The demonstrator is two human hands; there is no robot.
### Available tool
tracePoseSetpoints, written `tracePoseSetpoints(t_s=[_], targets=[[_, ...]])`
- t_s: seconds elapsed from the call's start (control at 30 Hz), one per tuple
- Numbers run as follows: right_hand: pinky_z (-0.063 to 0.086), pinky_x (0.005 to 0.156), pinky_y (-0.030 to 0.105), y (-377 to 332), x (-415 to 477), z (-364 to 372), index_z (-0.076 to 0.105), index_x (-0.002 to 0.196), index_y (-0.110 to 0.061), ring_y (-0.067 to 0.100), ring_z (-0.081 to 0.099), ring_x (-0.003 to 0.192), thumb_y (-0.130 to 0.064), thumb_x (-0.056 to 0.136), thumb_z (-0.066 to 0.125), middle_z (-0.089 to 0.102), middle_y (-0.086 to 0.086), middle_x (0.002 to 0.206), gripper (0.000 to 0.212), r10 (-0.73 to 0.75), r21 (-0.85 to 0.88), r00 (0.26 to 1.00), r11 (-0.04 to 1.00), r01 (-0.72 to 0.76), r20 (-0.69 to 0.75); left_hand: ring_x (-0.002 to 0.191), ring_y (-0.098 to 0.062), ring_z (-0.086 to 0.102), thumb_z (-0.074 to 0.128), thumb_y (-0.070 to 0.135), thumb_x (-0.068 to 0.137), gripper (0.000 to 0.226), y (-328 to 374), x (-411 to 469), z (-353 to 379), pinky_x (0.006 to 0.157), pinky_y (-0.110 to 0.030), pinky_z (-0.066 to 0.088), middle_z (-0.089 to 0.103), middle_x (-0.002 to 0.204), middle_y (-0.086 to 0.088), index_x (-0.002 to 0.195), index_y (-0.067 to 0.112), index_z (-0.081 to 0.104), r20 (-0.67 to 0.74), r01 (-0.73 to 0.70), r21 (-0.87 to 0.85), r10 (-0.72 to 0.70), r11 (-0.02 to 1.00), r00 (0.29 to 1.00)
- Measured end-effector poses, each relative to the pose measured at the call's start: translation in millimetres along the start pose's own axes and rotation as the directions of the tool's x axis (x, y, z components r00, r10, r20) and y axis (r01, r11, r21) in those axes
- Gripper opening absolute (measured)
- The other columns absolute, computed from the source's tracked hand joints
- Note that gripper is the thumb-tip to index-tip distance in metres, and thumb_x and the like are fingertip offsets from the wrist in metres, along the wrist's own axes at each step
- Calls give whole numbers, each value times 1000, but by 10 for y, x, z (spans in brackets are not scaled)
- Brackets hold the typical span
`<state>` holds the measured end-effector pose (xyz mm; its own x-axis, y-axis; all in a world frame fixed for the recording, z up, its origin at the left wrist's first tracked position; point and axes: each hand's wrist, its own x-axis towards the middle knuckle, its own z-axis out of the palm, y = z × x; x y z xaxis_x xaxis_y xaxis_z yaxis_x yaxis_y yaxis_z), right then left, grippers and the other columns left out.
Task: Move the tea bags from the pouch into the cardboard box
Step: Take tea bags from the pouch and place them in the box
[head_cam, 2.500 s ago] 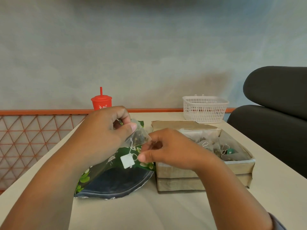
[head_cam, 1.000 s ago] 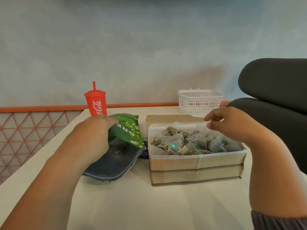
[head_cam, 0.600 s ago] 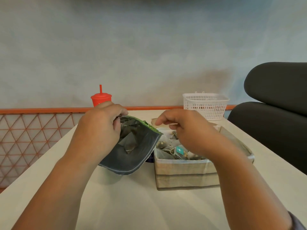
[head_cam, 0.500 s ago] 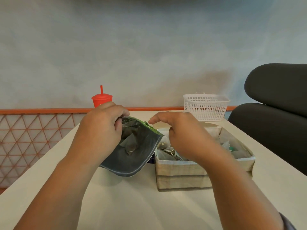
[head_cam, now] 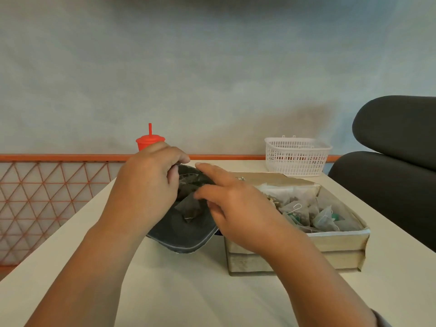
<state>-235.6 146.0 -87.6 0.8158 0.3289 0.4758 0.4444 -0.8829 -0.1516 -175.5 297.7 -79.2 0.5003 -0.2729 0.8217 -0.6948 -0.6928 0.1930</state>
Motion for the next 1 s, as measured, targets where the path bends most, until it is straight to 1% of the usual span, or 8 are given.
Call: tracePoseSetpoints(t_s=[0.1,0.2,0.37,0.47,0.57,0.67,0.83,1.0], targets=[[38,101,33,-6,13,-9,27,145,-24,21,32,135,-6,93,44,7,-9,157,58,49,-106,993,994,-38,103,71,-11,52,63,-10,75,24,22,0,-6,66,-18,39,66,84,-5,87,8,71,-1,-14,6,14,1000,1000],[44,96,39,-13,15,-31,10,148,-28,26,42,126,-5,93,38,-8,-18,155,67,114,-181,979,980,-82,170,71,-10,52,64,-9,74,24,59,5,-53,65,-19,41,64,84,-2,88,9,71,24,-18,3,18,1000,1000],[48,88,39,26,26,-33,10,148,-30,29,50,118,-4,91,38,-7,-18,155,69,120,-170,981,981,-94,150,65,-4,55,64,9,79,17,353,10,-238,52,-8,40,58,72,14,76,26,66,293,89,-91,-58,992,954],[47,91,40,66,39,-18,11,148,-29,27,50,121,-8,93,41,-7,-20,154,66,111,-156,986,984,-91,125,77,-2,57,55,22,88,13,388,-42,-194,58,-7,39,62,81,17,84,32,63,550,102,26,-99,994,830],[47,93,41,68,32,-3,11,148,-29,27,48,123,-3,91,43,-6,-20,154,71,102,-153,988,985,-83,117,96,-8,56,47,26,92,22,302,-106,17,82,-15,42,62,108,10,107,29,63,692,40,180,-155,983,705],[48,94,39,19,18,-11,10,148,-30,24,47,125,2,88,44,-5,-20,154,76,81,-163,989,985,-60,126,125,-18,42,39,28,97,39,160,-149,307,108,-31,32,43,140,3,135,30,40,756,-19,344,-265,939,598],[48,88,35,-47,7,-39,11,148,-30,21,46,124,0,88,44,-2,-19,155,75,35,-151,990,988,-14,138,140,-28,19,45,22,96,62,4,-184,583,114,-43,22,12,155,-3,147,30,11,785,-50,488,-413,872,461],[49,88,37,-50,11,-30,13,148,-29,22,46,124,1,89,46,-1,-19,155,74,17,-138,991,990,2,135,136,-26,31,43,22,97,52,-1,-212,656,113,-38,25,29,149,-8,144,20,23,754,-109,532,-412,840,511]])
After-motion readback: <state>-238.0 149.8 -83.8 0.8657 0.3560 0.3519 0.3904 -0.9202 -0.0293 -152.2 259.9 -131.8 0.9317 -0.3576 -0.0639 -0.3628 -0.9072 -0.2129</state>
